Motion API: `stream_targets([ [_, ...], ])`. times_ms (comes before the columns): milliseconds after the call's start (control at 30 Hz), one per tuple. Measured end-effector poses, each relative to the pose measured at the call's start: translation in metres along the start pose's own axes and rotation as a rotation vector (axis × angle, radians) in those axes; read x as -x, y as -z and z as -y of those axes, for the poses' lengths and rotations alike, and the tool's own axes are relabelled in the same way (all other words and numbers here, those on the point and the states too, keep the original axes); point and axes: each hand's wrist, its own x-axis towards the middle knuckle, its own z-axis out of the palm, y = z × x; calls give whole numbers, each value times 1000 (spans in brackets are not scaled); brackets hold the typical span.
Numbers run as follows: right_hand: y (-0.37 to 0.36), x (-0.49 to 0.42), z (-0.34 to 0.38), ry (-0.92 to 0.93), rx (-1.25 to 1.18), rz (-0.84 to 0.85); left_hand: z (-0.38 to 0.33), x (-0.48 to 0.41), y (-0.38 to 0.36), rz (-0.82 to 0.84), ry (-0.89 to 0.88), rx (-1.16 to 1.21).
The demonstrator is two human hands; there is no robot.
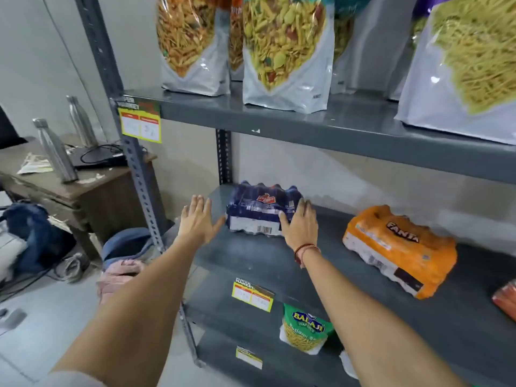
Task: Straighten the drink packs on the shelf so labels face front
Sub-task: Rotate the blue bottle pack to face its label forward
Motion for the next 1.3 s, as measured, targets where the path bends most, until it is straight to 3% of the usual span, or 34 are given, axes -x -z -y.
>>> stream_targets([
  [200, -11, -41, -11, -461, -521, 173, -40, -57, -11, 160, 174, 501],
  [300, -18, -49, -17, -515, -586, 173, -50, -76, -20, 186, 309, 752],
  [400, -27, -51, -22, -535, -585, 99, -50, -82, -41, 74, 397, 813],
  [500, -34, -41, -24, -506, -655, 26, -45, -74, -52, -3, 376, 899],
  [633, -37, -9, -31, -339, -787, -32, -30, -46, -59, -65, 176, 1088],
  [767, -42, 24, -45, -120, -791, -15, -19, -13, -72, -122, 39, 1063],
  [900, -40, 39, -50, -47, -741, 18, -9, 1, -72, -111, -36, 1057],
  [1167, -47, 48, -58, -92, -559, 33, -5, 3, -82, -48, 37, 932],
  [1300, -27, 41, -51, -147, -774, -11, -36, 31, -81, -245, 271, 964],
])
